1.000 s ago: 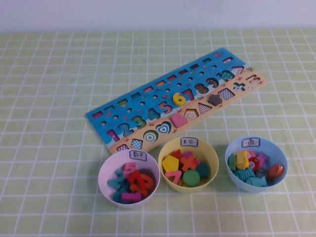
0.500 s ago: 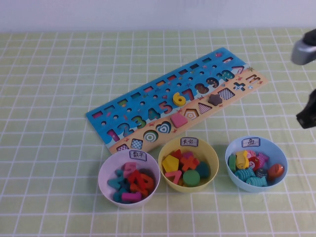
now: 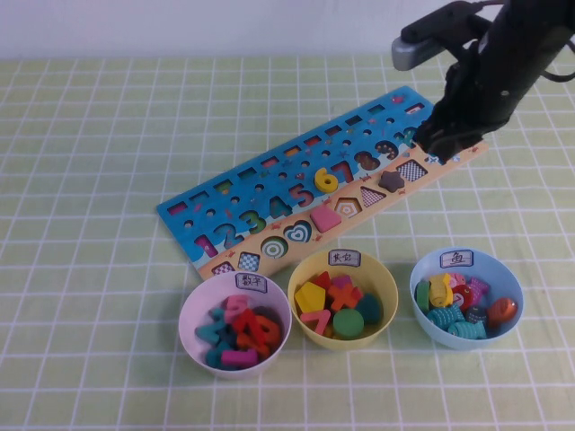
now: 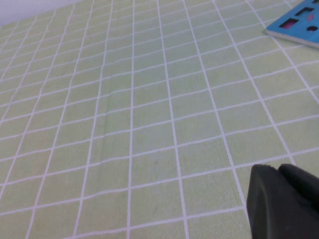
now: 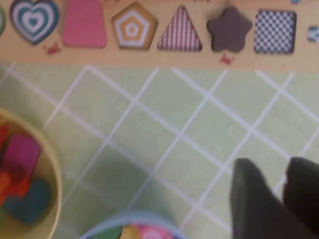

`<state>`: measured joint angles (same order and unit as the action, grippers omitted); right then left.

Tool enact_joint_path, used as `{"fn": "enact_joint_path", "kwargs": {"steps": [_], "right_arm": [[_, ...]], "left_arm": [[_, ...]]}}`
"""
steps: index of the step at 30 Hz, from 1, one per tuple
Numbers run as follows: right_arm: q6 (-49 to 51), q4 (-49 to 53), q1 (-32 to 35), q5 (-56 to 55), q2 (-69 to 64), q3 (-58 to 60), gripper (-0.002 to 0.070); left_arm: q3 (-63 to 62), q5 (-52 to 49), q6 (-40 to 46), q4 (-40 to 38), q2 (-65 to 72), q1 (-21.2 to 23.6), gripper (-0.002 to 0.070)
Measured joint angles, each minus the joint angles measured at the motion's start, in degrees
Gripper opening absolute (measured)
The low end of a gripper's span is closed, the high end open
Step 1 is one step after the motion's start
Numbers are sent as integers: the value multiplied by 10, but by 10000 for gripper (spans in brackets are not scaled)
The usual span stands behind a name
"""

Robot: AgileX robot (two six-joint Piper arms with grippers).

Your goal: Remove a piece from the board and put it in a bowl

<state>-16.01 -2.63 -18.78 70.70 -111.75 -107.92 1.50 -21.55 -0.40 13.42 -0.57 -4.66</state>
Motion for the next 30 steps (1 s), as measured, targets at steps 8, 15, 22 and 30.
{"fn": "enact_joint_path", "kwargs": {"steps": [8, 15, 22, 30], "right_arm": [[-3, 0, 0, 0, -146, -138, 548], [-3, 4, 0, 0, -241, -236, 568], [-13, -4, 0, 0, -278, -253, 523], [-16, -9, 0, 0, -296, -254, 517]], "left_arm": [[0, 0, 0, 0, 0, 0, -5], [0, 0, 0, 0, 0, 0, -5], [0, 0, 0, 0, 0, 0, -5], [0, 0, 0, 0, 0, 0, -5]]}}
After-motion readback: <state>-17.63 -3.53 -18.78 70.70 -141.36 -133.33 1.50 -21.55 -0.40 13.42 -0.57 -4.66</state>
